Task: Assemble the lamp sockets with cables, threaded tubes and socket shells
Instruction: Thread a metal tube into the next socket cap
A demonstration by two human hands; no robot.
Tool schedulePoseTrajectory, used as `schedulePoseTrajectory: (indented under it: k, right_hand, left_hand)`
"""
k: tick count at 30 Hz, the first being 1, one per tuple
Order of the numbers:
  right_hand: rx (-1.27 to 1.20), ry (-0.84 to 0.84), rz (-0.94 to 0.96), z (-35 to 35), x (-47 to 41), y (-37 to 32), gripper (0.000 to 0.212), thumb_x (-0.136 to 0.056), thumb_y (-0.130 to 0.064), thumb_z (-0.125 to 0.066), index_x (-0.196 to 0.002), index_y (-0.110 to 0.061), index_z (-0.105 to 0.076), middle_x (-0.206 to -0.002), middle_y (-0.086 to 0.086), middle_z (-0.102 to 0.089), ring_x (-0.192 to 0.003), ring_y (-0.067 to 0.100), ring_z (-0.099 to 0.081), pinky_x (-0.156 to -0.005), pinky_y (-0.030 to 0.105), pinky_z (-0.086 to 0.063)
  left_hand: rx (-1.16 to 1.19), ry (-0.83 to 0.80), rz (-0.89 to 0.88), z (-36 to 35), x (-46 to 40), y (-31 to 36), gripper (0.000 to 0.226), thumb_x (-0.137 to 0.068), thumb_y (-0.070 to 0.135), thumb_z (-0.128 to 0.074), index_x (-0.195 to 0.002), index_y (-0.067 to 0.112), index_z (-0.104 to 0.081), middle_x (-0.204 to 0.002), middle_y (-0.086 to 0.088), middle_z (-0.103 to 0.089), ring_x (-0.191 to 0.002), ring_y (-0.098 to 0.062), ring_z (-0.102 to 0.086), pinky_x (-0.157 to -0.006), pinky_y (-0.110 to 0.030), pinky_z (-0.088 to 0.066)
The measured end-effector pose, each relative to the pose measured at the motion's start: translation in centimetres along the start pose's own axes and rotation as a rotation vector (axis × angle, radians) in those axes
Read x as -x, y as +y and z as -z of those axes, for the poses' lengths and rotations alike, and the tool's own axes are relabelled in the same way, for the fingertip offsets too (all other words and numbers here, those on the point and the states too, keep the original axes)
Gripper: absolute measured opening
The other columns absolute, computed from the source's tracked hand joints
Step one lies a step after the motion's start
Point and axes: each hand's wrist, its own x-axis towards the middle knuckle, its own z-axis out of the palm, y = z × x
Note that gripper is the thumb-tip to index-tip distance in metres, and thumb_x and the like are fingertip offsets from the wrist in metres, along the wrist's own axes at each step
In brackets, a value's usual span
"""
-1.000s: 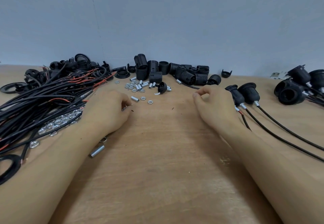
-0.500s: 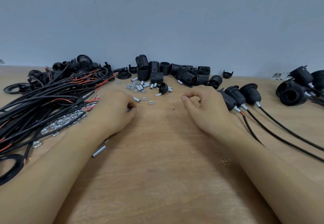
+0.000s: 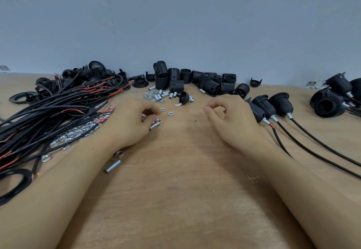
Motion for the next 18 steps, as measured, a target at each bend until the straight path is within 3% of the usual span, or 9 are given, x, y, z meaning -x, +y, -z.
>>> schedulePoseTrajectory:
  k: [3, 5, 7, 11, 14, 16, 18]
  right_hand:
    - [-0.021, -0.031, 0.006, -0.1, 0.1, -0.1, 0.014, -0.091, -0.020, -0.062, -0.084, -0.020, -0.074, -0.088, -0.012, -0.069, -0.092, 0.005, -0.054, -0.082, 0.028, -0.044]
    - [-0.030, -0.073, 0.018, -0.1, 0.2, -0.3, 0.013, -0.092, -0.020, -0.062, -0.088, -0.021, -0.074, -0.086, -0.016, -0.067, -0.088, -0.003, -0.053, -0.078, 0.016, -0.041]
    - [-0.066, -0.138, 0.048, -0.1, 0.4, -0.5, 0.012, -0.094, -0.021, -0.062, -0.100, -0.020, -0.072, -0.088, -0.019, -0.064, -0.085, -0.012, -0.054, -0.075, 0.005, -0.039]
    - [-0.203, -0.268, 0.107, -0.4, 1.0, -1.8, 0.029, -0.091, -0.025, -0.068, -0.119, -0.017, -0.066, -0.092, -0.011, -0.067, -0.085, 0.003, -0.063, -0.074, 0.012, -0.048]
    - [-0.242, -0.251, 0.171, -0.7, 1.2, -2.5, 0.020, -0.091, -0.016, -0.069, -0.111, -0.015, -0.070, -0.092, -0.004, -0.072, -0.086, 0.007, -0.065, -0.074, 0.022, -0.052]
    - [-0.264, -0.199, 0.172, -0.5, 1.2, -2.6, 0.015, -0.090, -0.012, -0.069, -0.104, -0.015, -0.073, -0.089, -0.005, -0.072, -0.083, 0.006, -0.065, -0.071, 0.021, -0.051]
    - [-0.261, -0.137, 0.175, -0.2, 1.2, -2.5, 0.011, -0.090, -0.011, -0.068, -0.099, -0.014, -0.073, -0.083, -0.006, -0.069, -0.077, 0.004, -0.062, -0.067, 0.016, -0.049]
  left_hand:
    - [0.045, 0.007, 0.019, -0.1, 0.1, 0.1, 0.019, -0.090, 0.005, -0.068, -0.095, 0.022, -0.074, -0.098, 0.008, -0.071, -0.091, -0.002, -0.065, -0.084, -0.020, -0.053]
    - [0.167, 0.088, 0.023, -0.2, 0.1, 0.5, 0.023, -0.085, 0.002, -0.073, -0.093, 0.024, -0.073, -0.092, 0.012, -0.071, -0.087, 0.003, -0.067, -0.077, -0.010, -0.052]
    - [0.403, 0.163, 0.064, -0.2, 0.3, 1.3, 0.026, -0.078, 0.007, -0.082, -0.090, 0.027, -0.070, -0.086, 0.009, -0.074, -0.079, 0.000, -0.071, -0.073, -0.010, -0.054]
    - [0.639, 0.189, 0.094, -0.8, 0.8, 3.1, 0.024, -0.068, 0.017, -0.088, -0.080, 0.022, -0.068, -0.078, 0.005, -0.075, -0.069, -0.012, -0.074, -0.063, -0.018, -0.056]
    - [0.742, 0.114, 0.074, -1.3, 1.0, 4.0, 0.026, -0.062, 0.025, -0.086, -0.079, 0.015, -0.069, -0.077, -0.002, -0.076, -0.072, -0.019, -0.075, -0.068, -0.024, -0.059]
    - [0.820, 0.078, 0.048, -1.2, 0.9, 4.0, 0.026, -0.065, 0.024, -0.083, -0.081, 0.011, -0.069, -0.078, -0.004, -0.077, -0.075, -0.020, -0.076, -0.073, -0.026, -0.060]
    - [0.724, 0.086, -0.011, -0.9, 0.7, 3.4, 0.015, -0.074, 0.025, -0.081, -0.081, 0.017, -0.070, -0.078, 0.003, -0.075, -0.073, -0.011, -0.072, -0.071, -0.019, -0.055]
